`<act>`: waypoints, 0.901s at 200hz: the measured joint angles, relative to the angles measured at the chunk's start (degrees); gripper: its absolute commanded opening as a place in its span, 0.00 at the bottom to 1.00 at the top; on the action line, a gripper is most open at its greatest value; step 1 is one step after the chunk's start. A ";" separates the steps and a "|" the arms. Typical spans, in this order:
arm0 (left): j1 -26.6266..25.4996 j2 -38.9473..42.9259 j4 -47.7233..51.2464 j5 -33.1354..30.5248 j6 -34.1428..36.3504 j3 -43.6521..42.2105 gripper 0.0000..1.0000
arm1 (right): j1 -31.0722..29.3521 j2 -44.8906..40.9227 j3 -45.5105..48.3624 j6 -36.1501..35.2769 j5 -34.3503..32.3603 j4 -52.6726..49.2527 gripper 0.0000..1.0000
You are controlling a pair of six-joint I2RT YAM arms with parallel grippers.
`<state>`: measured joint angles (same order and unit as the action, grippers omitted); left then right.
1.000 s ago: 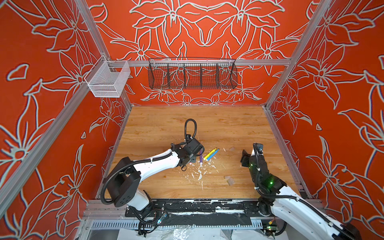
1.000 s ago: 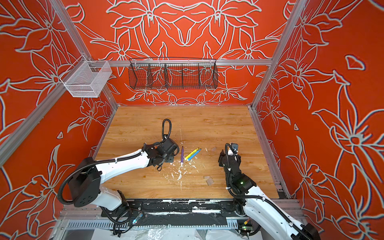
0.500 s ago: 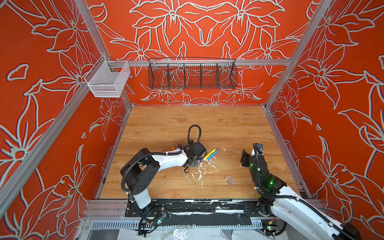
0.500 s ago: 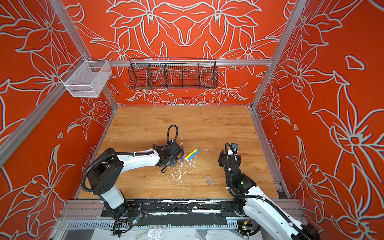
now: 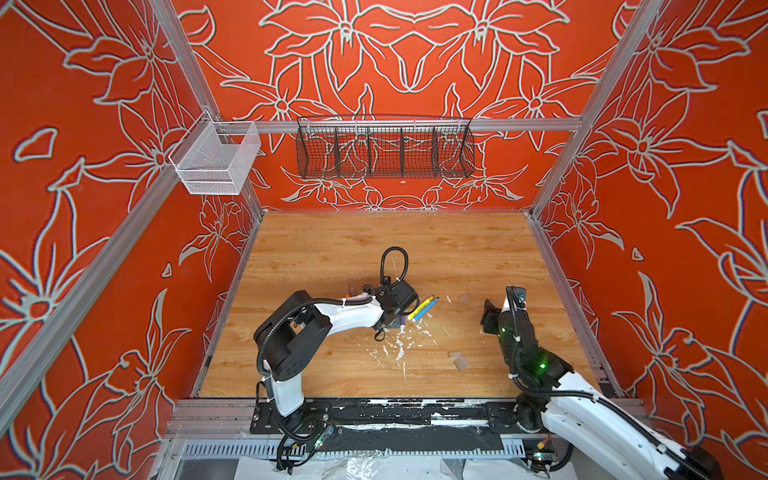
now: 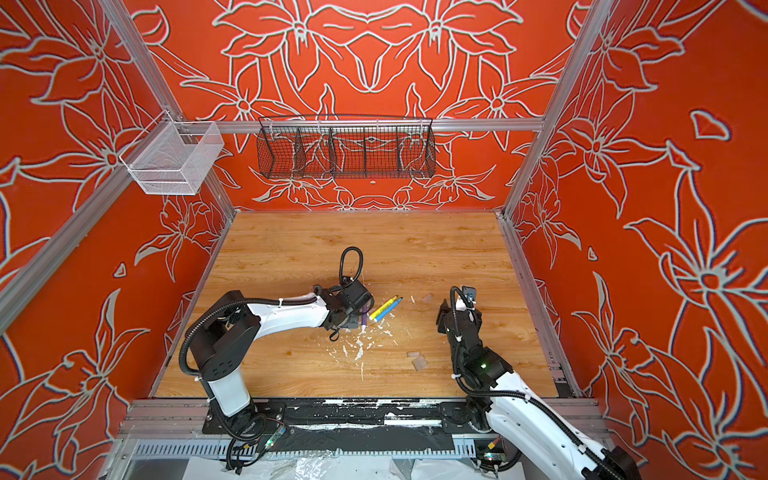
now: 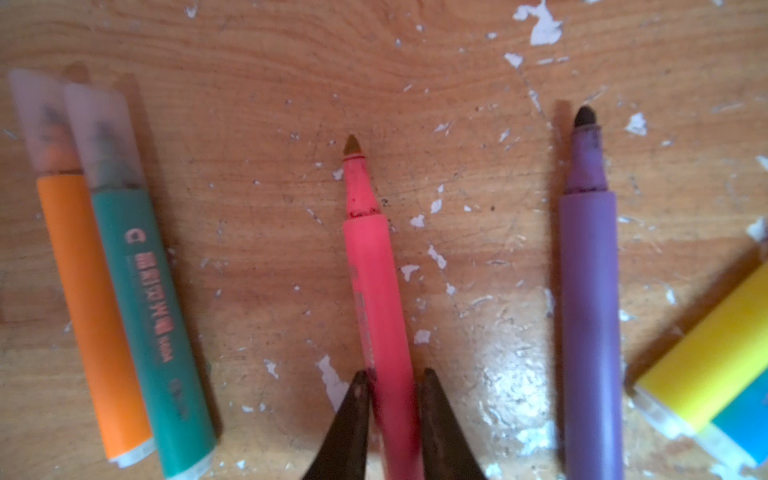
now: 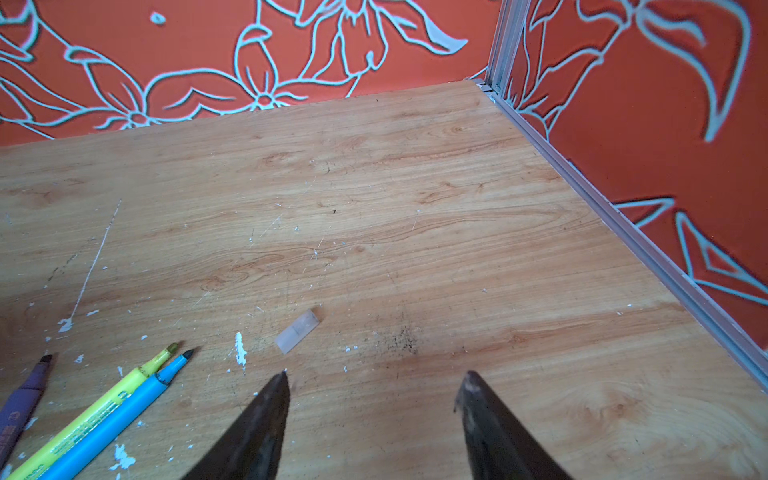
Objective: Insert the pens into the pen caps
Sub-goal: 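Move the left gripper over the pink marker and grasp it, then lift the pink marker with the left gripper while the right gripper approaches it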
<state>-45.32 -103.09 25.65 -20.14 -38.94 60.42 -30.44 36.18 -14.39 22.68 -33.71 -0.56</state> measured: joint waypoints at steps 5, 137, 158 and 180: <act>0.00 0.00 -0.02 -0.07 -0.09 0.00 0.14 | 0.00 0.00 0.00 0.00 0.00 0.00 0.67; 0.33 11.02 -4.24 5.25 0.81 -9.84 0.00 | 0.00 -0.92 0.00 0.00 0.07 -0.04 0.67; 0.33 16.52 -4.96 6.54 1.03 -12.11 0.00 | 0.00 -1.44 -0.22 0.63 0.87 -0.94 0.67; 0.33 22.40 -7.08 8.96 1.81 -14.69 0.00 | 0.00 -0.20 -1.95 3.34 6.14 -2.05 0.65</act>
<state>-44.99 -80.68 18.57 -11.18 -37.12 45.74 -30.44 35.99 -16.34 26.02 -27.57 -2.61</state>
